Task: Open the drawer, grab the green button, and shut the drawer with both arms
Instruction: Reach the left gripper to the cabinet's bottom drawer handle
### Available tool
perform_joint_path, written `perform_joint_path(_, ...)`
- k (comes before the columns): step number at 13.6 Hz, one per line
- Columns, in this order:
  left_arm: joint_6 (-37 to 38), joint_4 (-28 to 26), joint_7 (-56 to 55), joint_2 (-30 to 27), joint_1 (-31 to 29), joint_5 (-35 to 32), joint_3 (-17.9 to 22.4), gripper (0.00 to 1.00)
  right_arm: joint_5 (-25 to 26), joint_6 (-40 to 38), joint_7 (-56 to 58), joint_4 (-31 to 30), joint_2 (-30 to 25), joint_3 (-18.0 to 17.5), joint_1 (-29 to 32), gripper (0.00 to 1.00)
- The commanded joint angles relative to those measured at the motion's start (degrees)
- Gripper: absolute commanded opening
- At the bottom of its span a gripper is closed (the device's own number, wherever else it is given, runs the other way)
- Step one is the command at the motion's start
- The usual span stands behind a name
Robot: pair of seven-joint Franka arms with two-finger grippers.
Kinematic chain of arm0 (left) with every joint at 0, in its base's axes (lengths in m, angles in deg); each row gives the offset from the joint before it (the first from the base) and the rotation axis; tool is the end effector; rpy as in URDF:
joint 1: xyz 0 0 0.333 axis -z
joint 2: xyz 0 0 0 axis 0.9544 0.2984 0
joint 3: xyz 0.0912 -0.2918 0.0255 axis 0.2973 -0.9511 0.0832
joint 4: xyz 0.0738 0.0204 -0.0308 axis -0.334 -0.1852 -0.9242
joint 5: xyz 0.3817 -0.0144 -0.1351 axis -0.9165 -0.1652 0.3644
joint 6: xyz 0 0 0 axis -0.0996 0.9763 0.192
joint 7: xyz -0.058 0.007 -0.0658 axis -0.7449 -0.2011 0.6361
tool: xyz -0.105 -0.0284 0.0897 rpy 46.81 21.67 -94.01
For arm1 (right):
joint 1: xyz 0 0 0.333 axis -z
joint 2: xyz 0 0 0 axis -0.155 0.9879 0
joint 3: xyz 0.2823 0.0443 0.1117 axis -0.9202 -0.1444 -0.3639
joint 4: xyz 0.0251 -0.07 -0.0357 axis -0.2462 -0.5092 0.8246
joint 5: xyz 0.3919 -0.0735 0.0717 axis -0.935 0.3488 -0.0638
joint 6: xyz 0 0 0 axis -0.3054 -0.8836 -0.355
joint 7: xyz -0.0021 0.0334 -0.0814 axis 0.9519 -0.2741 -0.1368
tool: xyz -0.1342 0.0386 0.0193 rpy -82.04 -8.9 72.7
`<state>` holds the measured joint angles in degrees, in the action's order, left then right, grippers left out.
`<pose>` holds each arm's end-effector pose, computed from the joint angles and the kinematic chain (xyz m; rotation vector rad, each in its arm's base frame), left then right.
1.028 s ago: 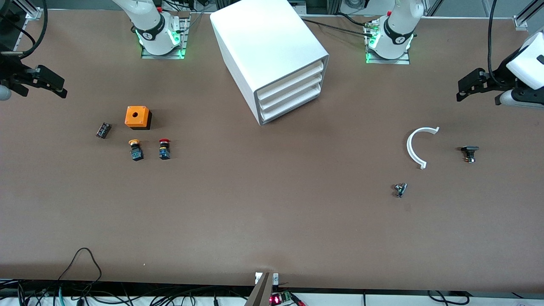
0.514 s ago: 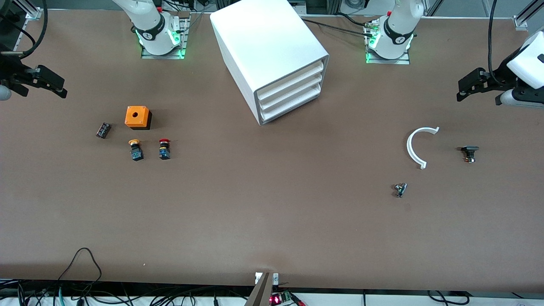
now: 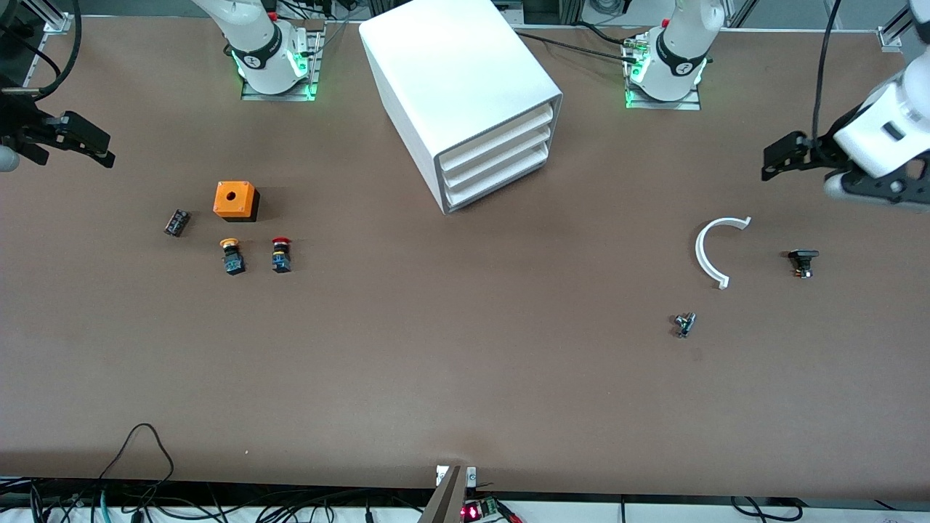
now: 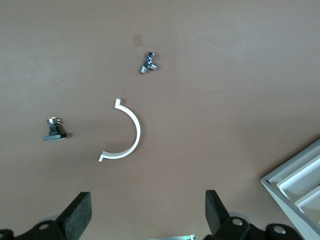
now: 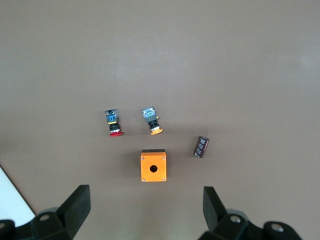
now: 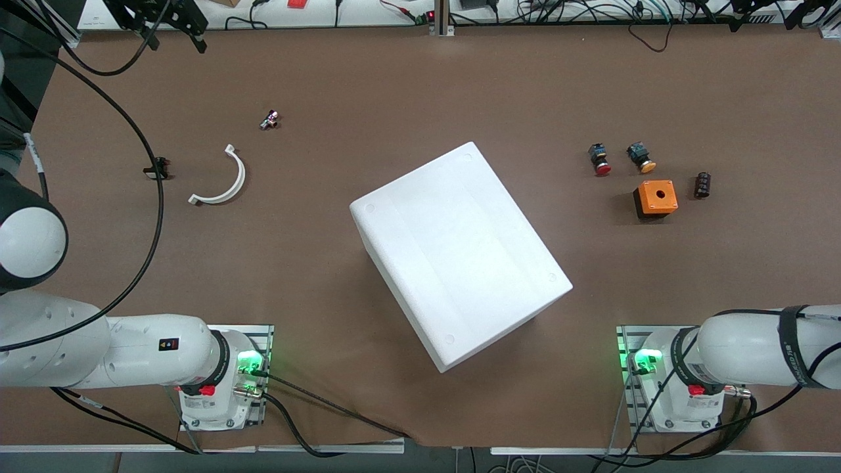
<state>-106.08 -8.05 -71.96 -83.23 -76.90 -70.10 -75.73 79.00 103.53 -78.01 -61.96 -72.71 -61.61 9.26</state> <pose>0.5629 -0.0353 0.5319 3.1070 -0.1980 -0.2088 0.5463 -0.0160 0.5758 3.0999 -0.0269 -0.0081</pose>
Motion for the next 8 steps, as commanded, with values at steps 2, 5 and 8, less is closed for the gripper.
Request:
perform_joint_path(2, 2.05, -0.34, 1.24, 7.31, 0.04, 2.03, -2.41, 1.0, -0.59, -0.5, 0.73, 0.35, -0.25, -0.33, 0.36, 1.0)
perform_joint_path(5, 1.52, -7.09, 1.33, 11.96, 0.04, 18.17, -2.5, 1.0, -0.59, -0.5, 0.73, 0.35, -0.25, -0.33, 0.36, 1.0)
perform_joint_path(8, -6.44, -19.12, 4.55, 15.22, 0.92, 36.63, -3.89, 1.0, -0.59, -0.5, 0.64, 0.35, -0.25, -0.33, 0.36, 1.0)
